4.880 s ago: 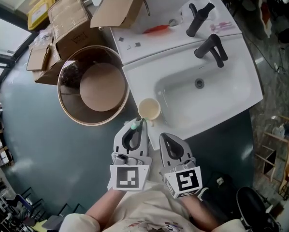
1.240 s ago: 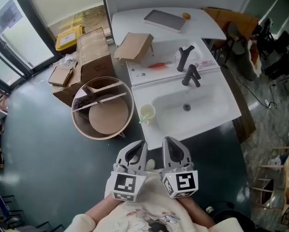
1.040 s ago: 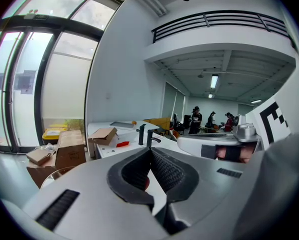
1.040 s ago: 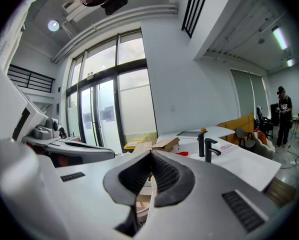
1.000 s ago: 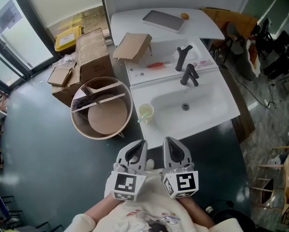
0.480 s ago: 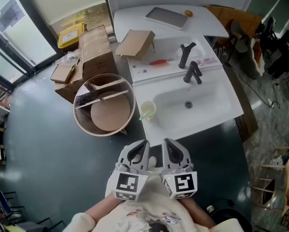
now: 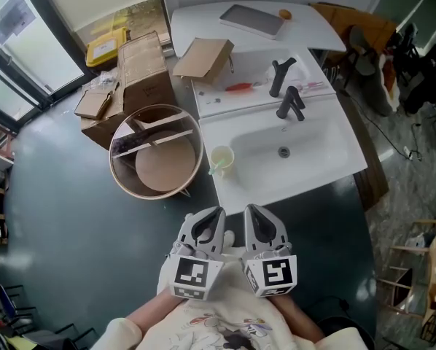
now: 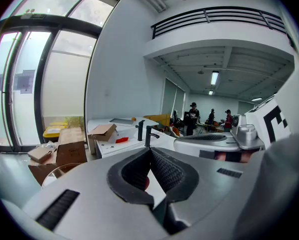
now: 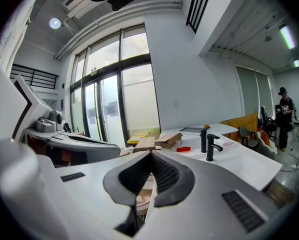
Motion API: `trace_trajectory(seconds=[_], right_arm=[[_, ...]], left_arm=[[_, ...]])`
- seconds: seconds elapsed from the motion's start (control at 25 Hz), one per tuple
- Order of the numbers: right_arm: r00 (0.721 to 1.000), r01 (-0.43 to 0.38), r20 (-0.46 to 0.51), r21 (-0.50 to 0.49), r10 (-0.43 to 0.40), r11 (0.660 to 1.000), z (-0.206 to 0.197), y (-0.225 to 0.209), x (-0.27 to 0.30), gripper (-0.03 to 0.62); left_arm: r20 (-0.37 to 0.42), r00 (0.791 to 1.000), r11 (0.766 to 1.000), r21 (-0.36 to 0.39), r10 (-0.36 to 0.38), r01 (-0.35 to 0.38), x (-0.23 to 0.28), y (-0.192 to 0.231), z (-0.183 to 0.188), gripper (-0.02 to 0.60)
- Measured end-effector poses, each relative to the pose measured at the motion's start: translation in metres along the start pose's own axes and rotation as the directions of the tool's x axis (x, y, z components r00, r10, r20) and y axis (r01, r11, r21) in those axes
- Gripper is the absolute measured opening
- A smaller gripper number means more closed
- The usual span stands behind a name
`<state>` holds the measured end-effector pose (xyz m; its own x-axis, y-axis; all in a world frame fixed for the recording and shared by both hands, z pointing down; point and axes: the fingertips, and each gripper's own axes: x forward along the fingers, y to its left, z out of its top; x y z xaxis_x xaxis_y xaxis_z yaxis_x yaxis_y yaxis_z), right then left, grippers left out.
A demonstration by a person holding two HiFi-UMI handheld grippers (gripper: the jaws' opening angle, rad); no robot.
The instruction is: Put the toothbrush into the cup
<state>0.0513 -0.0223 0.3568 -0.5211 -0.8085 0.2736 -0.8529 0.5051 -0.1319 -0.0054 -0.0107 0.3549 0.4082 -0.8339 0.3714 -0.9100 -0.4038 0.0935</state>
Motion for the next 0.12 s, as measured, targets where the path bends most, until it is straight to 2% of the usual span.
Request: trace_trajectory(seconds=[0.12], right_arm=[[1.0,0.0,0.002,-0.001,0.0,1.0,-0.0017,-0.0005,0.0003,0.017]], left_arm=[[0.0,1.0,1.0,-0.003,0.0,0.0,0.001,-0.0001,-0.0017,0.014]])
